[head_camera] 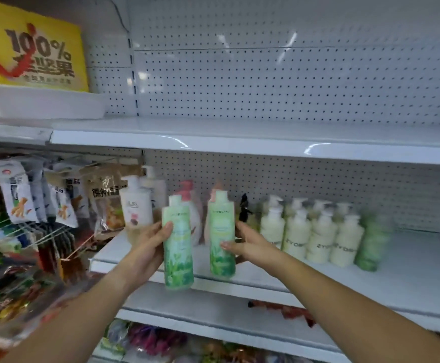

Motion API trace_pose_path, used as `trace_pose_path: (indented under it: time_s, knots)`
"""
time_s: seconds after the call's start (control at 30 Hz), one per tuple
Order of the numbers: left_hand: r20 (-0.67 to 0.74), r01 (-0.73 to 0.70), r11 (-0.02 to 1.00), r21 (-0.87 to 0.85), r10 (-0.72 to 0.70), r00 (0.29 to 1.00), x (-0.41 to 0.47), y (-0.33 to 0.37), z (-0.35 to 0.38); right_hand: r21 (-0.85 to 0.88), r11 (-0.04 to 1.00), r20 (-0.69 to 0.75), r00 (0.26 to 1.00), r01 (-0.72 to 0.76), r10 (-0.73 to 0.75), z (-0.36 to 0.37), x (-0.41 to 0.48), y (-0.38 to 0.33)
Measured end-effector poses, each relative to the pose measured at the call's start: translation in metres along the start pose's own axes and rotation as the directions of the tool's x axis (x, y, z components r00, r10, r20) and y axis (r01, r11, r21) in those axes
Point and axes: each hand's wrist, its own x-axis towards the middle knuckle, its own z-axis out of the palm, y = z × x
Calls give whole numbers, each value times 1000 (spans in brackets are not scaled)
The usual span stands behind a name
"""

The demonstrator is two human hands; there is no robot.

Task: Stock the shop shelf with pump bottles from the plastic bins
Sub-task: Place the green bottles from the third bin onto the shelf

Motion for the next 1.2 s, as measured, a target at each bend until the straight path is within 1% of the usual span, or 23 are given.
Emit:
trace_pose_path:
  time_s: [0.13,0.23,0.33,0.43,0.5,0.63,0.73,0.93,1.1,1.2]
  knots:
    - [95,46,999,-9,-45,994,20,-33,75,3,1000,-101,995,-23,23,-70,-46,23]
    - [158,69,997,26,-72,985,34,-54,123,20,999,-178,983,-33,36,-117,-76,38]
    - [252,77,996,48,-87,964,45,-72,168,27,999,-250,968,-29,35,-159,-108,51]
    - [290,105,994,18,-106,951,53,-85,209,42,998,-307,950,-39,50,-195,-138,58]
    - [327,118,993,32,-122,937,59,-92,234,49,998,-346,936,-46,60,-218,-155,64]
    - [400,138,988,66,-153,903,75,-102,270,73,995,-421,903,-63,88,-257,-176,72]
    - [463,119,990,78,-142,875,90,-108,295,62,996,-487,869,-61,84,-277,-186,73]
    - [561,113,993,39,-115,820,110,-118,339,77,995,-571,814,-69,100,-312,-201,84]
    - [589,125,992,13,-109,801,123,-126,363,51,996,-601,794,-78,93,-341,-209,96]
    - [604,141,990,-1,-111,789,131,-133,378,16,996,-593,802,-84,77,-358,-212,101]
